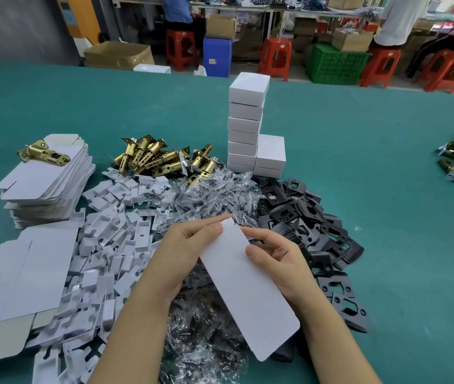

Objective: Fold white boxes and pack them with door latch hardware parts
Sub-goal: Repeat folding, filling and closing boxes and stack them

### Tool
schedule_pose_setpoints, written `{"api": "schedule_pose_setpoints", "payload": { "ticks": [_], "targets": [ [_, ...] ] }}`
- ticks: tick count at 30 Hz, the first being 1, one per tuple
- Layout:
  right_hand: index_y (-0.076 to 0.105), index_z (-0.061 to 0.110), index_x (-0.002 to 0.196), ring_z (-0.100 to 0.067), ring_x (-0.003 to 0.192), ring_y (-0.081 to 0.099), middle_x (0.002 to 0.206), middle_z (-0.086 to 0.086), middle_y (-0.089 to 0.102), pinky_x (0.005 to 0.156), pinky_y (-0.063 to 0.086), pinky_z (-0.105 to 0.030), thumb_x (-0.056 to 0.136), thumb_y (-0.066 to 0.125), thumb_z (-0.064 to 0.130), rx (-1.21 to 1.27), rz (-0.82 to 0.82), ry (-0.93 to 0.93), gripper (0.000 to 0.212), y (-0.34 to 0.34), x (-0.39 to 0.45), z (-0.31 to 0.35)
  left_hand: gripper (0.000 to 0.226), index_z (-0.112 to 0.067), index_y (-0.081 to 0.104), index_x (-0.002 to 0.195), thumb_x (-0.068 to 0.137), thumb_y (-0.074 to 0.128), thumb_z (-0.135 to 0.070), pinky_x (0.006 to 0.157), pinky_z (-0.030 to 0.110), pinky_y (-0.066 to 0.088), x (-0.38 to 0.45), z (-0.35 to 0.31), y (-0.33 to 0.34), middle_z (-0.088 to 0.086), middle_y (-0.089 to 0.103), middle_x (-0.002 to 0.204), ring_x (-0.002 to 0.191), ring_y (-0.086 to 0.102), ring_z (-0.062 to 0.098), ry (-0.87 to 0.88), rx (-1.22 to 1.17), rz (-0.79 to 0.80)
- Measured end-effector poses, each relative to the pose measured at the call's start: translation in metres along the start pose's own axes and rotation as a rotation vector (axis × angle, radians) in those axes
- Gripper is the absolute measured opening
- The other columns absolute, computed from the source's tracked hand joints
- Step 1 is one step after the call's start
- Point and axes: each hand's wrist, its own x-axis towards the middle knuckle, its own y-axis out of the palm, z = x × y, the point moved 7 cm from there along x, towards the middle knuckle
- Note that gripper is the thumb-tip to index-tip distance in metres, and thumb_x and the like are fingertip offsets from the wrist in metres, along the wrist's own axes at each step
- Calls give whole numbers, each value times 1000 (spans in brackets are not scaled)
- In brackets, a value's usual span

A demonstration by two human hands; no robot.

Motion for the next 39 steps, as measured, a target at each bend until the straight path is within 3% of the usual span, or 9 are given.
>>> {"api": "schedule_pose_setpoints", "payload": {
  "ticks": [7, 13, 17, 23, 26, 30, 34, 39],
  "targets": [
    [78, 32, 111, -22, 76, 74, 90, -10, 76, 59, 57, -31, 75, 78, 39, 15, 2, -3, 37, 1, 0, 2, 29, -36, 79, 110, 86, 64, -41, 78, 29, 50, -2, -2, 0, -1, 78, 105, 88, 67, 11, -12, 20, 15],
    [78, 33, 110, -24, 80, 74, 93, -9, 77, 64, 59, -37, 76, 77, 39, 1, -13, -13, 35, -2, 1, 1, 33, -42, 75, 117, 93, 53, -48, 72, 10, 48, -7, -9, 7, -13, 75, 111, 90, 66, -1, 24, 116, 94],
    [78, 32, 112, -25, 80, 74, 93, -8, 77, 64, 59, -36, 76, 77, 39, 4, -12, -8, 36, -3, 0, 2, 35, -46, 69, 125, 97, 49, -46, 82, 14, 49, -11, -14, 15, -11, 73, 120, 104, 67, 5, 56, 141, 171],
    [77, 30, 113, -23, 80, 75, 92, -6, 77, 62, 58, -31, 77, 77, 37, 17, -8, -5, 37, -6, -2, 4, 35, -51, 64, 129, 97, 51, -46, 84, 17, 52, -13, -17, 19, -18, 68, 128, 106, 66, 6, 104, 200, 200],
    [78, 31, 110, -20, 77, 75, 91, -6, 77, 61, 58, -29, 76, 77, 37, 30, -12, -1, 34, -7, -1, 5, 38, -52, 61, 133, 97, 49, -48, 94, 27, 53, -12, -13, 22, -17, 66, 131, 112, 65, 12, 96, 247, 227],
    [79, 30, 107, -20, 76, 74, 91, -6, 78, 62, 58, -29, 79, 77, 32, 54, -17, 18, 29, -9, 0, 4, 39, -56, 56, 136, 98, 49, -49, 101, 37, 53, -13, -11, 24, -24, 61, 135, 115, 63, 8, 107, 304, 255],
    [80, 31, 106, -22, 78, 75, 94, -7, 77, 62, 59, -31, 77, 79, 34, 64, -27, 48, 29, -10, 1, 3, 37, -56, 58, 134, 98, 48, -50, 96, 30, 54, -13, -12, 24, -26, 61, 135, 115, 63, 5, 131, 286, 230],
    [77, 35, 110, -23, 78, 75, 97, -8, 77, 61, 59, -30, 85, 67, 24, 75, -12, 61, 29, -10, 2, 2, 34, -52, 68, 124, 97, 49, -43, 77, 21, 52, -10, -14, 20, -18, 67, 126, 103, 65, 7, 162, 270, 134]
  ]
}}
